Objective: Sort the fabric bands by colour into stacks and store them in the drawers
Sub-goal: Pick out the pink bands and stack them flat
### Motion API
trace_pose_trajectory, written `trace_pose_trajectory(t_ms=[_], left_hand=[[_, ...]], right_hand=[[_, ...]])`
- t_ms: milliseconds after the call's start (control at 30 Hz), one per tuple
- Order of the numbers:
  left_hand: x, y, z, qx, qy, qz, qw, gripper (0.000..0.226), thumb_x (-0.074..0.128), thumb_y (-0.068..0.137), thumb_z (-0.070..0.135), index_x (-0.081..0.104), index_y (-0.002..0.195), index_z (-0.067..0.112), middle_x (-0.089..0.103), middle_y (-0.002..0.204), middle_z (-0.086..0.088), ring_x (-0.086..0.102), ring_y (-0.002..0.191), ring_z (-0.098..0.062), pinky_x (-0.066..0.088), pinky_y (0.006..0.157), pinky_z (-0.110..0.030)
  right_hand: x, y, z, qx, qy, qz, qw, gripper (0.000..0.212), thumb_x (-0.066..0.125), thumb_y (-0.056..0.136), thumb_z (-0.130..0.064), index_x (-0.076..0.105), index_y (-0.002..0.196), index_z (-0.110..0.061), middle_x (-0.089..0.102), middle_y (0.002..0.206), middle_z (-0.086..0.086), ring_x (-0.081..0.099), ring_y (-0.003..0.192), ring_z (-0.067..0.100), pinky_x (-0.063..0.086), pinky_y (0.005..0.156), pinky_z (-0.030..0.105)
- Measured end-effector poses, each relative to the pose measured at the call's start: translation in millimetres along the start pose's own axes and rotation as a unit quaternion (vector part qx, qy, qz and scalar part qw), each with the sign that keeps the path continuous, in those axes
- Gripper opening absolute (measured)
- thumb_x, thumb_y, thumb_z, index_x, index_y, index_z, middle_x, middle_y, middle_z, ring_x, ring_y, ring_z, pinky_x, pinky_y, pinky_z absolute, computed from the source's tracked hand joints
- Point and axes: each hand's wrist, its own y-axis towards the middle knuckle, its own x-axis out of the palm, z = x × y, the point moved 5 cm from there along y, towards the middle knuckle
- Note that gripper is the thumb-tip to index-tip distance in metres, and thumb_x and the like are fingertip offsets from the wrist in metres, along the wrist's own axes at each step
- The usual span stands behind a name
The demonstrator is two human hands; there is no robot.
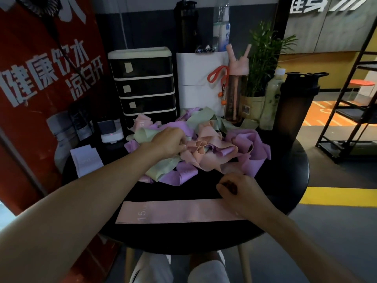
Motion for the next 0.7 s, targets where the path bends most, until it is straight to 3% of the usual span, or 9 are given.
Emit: trace_pose_trajectory(t_ms=[100,233,333,433,567,700], left_hand=[[-11.1,0.4,3.3,-0.006,-0.010,0.025,1.000,0.005,0.071,0.085,0.015,0.073,0.081,0.017,0.065,0.092,-0.001,0.062,0.092,-0.022,0.049,0.076,-0.032],[-38.7,-9.9,11.4,0.004,-0.120,0.098,0.988,0.008,0.070,0.085,0.010,0.070,0.079,0.016,0.062,0.089,0.001,0.057,0.079,-0.015,0.042,0.068,-0.027],[-71.0,-24.7,22.0,0.015,-0.212,0.167,0.963,0.005,0.071,0.084,0.005,0.072,0.081,0.009,0.069,0.084,-0.005,0.060,0.076,-0.013,0.050,0.074,-0.031],[-100.0,-43.2,35.2,0.025,-0.277,0.208,0.938,0.001,0.071,0.087,0.004,0.072,0.087,0.003,0.071,0.084,-0.010,0.062,0.073,-0.009,0.052,0.070,-0.024],[-125.6,-62.5,44.3,0.032,-0.349,0.242,0.905,0.002,0.071,0.088,0.005,0.071,0.088,0.007,0.072,0.085,-0.004,0.064,0.077,-0.007,0.054,0.077,-0.022],[-137.8,-71.7,52.2,0.018,-0.415,0.264,0.871,0.004,0.071,0.089,0.007,0.072,0.092,0.004,0.072,0.085,-0.002,0.064,0.077,-0.003,0.052,0.077,-0.017]], right_hand=[[0.4,0.4,1.9,0.007,0.003,0.001,1.000,0.009,0.063,0.086,-0.025,0.068,0.082,-0.019,0.067,0.080,-0.007,0.061,0.073,0.011,0.052,0.071,0.041],[1.5,0.9,5.3,0.022,0.013,0.000,1.000,0.008,0.063,0.088,-0.023,0.069,0.084,-0.020,0.067,0.083,-0.009,0.062,0.076,0.010,0.053,0.073,0.037],[0.2,1.6,7.0,0.034,0.020,0.005,0.999,0.010,0.062,0.089,-0.020,0.067,0.080,-0.019,0.066,0.080,-0.009,0.062,0.074,0.008,0.052,0.072,0.034],[-3.0,0.1,4.2,0.022,0.025,0.011,0.999,0.014,0.062,0.089,-0.015,0.062,0.076,-0.016,0.062,0.076,-0.008,0.058,0.069,0.008,0.049,0.068,0.032],[-9.0,-0.7,-2.3,0.019,0.035,0.007,0.999,0.019,0.060,0.092,-0.015,0.060,0.074,-0.020,0.059,0.069,-0.012,0.055,0.062,0.001,0.041,0.059,0.020],[-23.4,1.8,-9.8,0.063,0.100,0.032,0.993,0.027,0.058,0.095,-0.023,0.065,0.074,-0.007,0.065,0.068,0.004,0.055,0.059,0.010,0.039,0.056,0.023]])
